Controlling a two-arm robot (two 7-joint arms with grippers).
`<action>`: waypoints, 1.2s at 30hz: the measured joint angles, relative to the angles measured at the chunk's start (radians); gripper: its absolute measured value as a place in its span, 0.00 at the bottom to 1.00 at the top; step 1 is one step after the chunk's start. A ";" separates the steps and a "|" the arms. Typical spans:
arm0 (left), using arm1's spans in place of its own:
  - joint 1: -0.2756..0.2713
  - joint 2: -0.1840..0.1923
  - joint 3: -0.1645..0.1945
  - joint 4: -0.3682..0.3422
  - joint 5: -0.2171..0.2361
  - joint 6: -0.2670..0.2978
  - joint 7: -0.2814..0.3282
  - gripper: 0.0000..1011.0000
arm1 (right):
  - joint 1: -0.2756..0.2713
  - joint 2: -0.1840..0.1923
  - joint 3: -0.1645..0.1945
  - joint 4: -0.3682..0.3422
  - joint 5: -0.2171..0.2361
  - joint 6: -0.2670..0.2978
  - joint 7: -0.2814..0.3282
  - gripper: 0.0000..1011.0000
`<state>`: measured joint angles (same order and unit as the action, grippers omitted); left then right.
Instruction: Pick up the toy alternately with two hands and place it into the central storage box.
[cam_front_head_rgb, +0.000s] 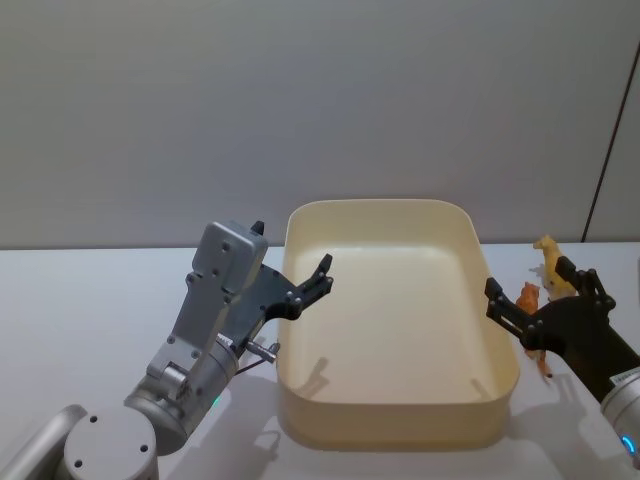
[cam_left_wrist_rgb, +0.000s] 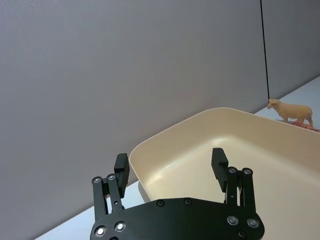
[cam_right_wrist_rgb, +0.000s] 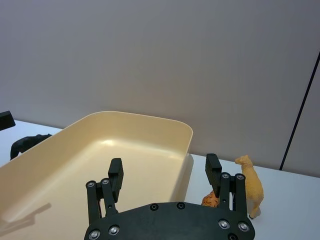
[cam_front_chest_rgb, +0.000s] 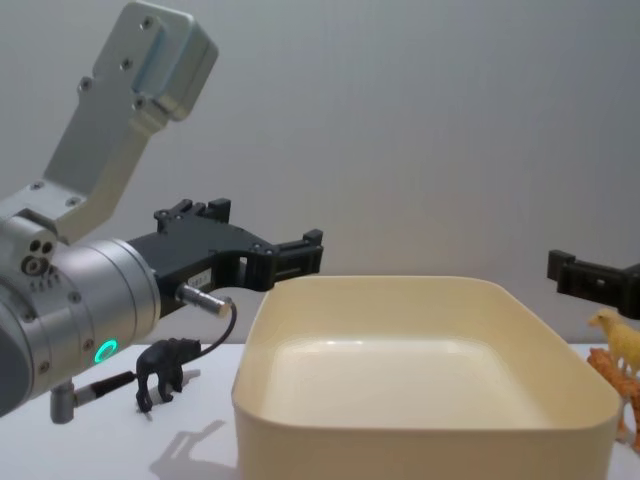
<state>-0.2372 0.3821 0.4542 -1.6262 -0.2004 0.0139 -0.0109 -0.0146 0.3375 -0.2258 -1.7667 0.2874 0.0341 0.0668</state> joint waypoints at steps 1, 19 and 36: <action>0.000 0.000 0.000 0.000 0.000 0.000 0.000 0.99 | 0.000 0.000 0.000 0.000 0.000 0.000 0.000 0.99; 0.000 0.000 0.000 0.000 0.000 0.000 0.000 0.99 | 0.000 0.000 0.000 0.000 0.000 0.000 0.000 0.99; 0.000 0.000 0.000 0.000 0.000 0.000 0.000 0.99 | 0.000 0.000 0.000 0.000 0.000 0.000 0.000 0.99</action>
<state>-0.2372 0.3821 0.4542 -1.6262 -0.2004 0.0139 -0.0109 -0.0146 0.3375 -0.2259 -1.7668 0.2874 0.0341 0.0668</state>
